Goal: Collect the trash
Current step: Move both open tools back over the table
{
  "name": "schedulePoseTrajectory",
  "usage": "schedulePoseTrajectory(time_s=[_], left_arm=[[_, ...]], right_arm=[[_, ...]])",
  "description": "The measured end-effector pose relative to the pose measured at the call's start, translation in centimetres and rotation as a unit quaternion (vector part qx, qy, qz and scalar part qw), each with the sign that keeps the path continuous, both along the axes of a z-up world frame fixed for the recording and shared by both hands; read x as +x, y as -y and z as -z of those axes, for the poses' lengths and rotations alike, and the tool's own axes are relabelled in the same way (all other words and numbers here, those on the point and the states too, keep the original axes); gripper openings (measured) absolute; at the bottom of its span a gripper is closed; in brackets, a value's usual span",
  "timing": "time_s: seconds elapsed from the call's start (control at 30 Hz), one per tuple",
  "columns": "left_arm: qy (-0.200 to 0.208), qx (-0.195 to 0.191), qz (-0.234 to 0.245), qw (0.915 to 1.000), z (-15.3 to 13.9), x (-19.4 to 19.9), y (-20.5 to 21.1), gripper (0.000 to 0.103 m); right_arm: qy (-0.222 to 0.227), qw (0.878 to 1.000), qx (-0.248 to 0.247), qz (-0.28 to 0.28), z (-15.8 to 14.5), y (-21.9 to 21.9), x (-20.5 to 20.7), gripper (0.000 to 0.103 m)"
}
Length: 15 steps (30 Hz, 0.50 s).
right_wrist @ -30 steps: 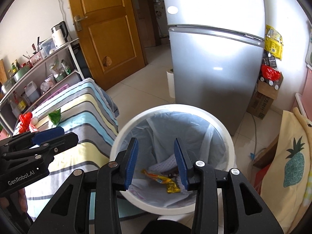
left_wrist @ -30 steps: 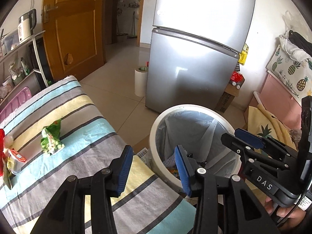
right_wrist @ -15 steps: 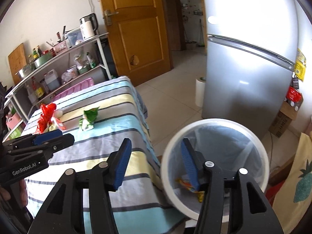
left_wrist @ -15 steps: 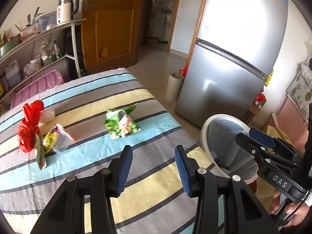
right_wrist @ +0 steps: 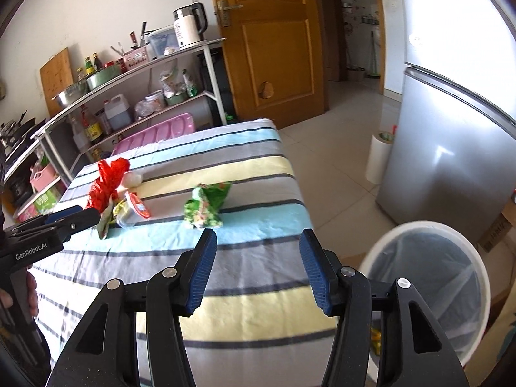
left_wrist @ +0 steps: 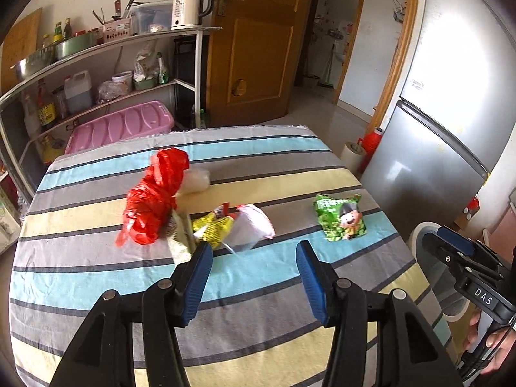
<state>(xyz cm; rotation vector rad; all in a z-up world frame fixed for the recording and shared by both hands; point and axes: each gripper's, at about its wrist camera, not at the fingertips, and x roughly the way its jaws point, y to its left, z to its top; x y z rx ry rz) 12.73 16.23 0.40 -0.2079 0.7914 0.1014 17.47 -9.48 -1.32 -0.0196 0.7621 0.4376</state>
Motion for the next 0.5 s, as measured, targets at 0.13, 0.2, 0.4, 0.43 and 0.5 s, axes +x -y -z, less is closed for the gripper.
schedulePoseTrajectory(time_s=[0.13, 0.2, 0.4, 0.43, 0.5], left_arm=[[-0.002, -0.012, -0.016, 0.9998, 0.2, 0.1, -2.9, 0.057], [-0.005, -0.014, -0.028, 0.9995, 0.4, 0.3, -4.1, 0.058], [-0.015, -0.024, -0.051, 0.9983, 0.9, 1.4, -7.9, 0.060], [-0.016, -0.023, -0.055, 0.9981, 1.1, 1.5, -8.5, 0.060], [-0.020, -0.025, -0.058, 0.9978, 1.4, 2.0, -9.3, 0.060]], right_arm=[[-0.007, 1.000, -0.004, -0.021, 0.2, -2.6, 1.2, 0.055], [-0.008, 0.999, -0.011, -0.031, 0.5, -3.9, 1.7, 0.055], [-0.031, 0.998, -0.016, -0.047, 1.4, -6.4, 3.9, 0.056], [-0.037, 0.998, -0.016, -0.046, 1.7, -6.6, 4.3, 0.057], [-0.044, 0.998, -0.014, -0.048, 2.0, -7.0, 4.9, 0.058]])
